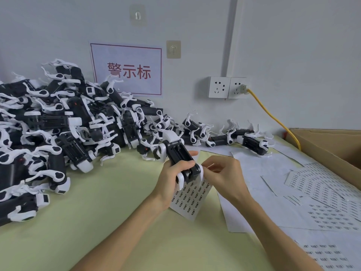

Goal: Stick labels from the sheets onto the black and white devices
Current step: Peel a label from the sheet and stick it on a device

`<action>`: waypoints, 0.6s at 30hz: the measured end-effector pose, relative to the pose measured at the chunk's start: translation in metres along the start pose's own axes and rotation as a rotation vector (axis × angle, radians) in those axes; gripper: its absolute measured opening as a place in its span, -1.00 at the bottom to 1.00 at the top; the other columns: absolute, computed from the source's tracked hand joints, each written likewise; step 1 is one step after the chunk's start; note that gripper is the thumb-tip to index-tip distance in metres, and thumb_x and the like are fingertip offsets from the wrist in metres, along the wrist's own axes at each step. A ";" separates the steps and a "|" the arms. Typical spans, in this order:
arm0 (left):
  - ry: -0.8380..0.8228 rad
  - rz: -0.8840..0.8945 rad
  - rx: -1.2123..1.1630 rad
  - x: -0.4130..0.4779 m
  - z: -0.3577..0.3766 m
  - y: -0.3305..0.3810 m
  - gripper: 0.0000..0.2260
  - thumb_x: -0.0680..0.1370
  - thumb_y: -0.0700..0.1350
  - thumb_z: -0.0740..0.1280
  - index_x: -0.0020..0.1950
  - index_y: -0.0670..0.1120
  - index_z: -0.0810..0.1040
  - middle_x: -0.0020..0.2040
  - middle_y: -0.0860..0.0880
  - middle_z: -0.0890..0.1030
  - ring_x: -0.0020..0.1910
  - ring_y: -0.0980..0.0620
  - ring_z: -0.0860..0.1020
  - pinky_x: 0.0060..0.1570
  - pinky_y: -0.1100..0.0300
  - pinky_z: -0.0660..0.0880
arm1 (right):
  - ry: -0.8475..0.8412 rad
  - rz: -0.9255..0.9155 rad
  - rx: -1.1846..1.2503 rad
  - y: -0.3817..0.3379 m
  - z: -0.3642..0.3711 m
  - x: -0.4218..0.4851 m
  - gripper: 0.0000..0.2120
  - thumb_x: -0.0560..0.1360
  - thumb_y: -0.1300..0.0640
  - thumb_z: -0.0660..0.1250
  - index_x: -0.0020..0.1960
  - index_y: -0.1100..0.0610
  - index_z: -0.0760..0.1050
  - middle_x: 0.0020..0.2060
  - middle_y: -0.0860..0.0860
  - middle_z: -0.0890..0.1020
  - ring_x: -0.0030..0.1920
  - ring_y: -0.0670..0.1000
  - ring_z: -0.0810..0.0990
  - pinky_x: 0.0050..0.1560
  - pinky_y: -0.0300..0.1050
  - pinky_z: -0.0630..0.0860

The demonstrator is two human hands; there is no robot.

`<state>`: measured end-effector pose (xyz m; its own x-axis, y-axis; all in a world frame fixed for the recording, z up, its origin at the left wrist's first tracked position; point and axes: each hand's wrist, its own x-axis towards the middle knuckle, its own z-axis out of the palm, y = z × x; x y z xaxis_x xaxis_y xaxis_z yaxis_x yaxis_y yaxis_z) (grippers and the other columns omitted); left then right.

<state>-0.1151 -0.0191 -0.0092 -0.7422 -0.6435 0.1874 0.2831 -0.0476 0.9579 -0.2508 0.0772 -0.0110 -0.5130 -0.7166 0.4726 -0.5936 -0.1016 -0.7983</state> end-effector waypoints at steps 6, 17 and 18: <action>0.015 0.010 -0.007 0.000 0.000 0.000 -0.55 0.40 0.01 0.33 0.25 -0.10 0.64 -0.16 -0.25 0.61 -0.06 -0.25 0.53 0.05 0.05 0.45 | 0.016 0.111 0.135 0.000 -0.004 0.006 -0.82 0.46 0.34 0.42 -0.29 0.18 0.68 -0.33 0.07 0.69 -0.31 0.01 0.62 -0.19 0.08 0.60; 0.181 -0.092 -0.037 0.006 -0.003 0.001 -0.67 0.42 0.02 0.44 0.09 -0.15 0.71 -0.22 -0.02 0.67 -0.16 0.09 0.61 -0.11 0.30 0.48 | 0.185 0.127 0.178 0.011 -0.010 0.013 -0.89 0.57 0.21 0.43 -0.13 0.11 0.68 -0.34 0.03 0.70 -0.38 -0.08 0.62 -0.28 -0.31 0.53; 0.238 -0.066 -0.063 0.006 -0.003 0.001 -0.76 0.48 -0.05 0.43 0.03 -0.18 0.70 -0.30 0.00 0.64 -0.26 0.11 0.59 -0.24 0.38 0.46 | 0.185 0.121 0.185 0.011 -0.010 0.013 -0.88 0.56 0.24 0.43 -0.13 0.12 0.68 -0.33 0.03 0.71 -0.37 -0.07 0.63 -0.27 -0.30 0.54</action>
<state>-0.1173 -0.0257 -0.0082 -0.5981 -0.7991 0.0614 0.2822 -0.1383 0.9493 -0.2703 0.0735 -0.0101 -0.6876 -0.5950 0.4160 -0.4063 -0.1595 -0.8997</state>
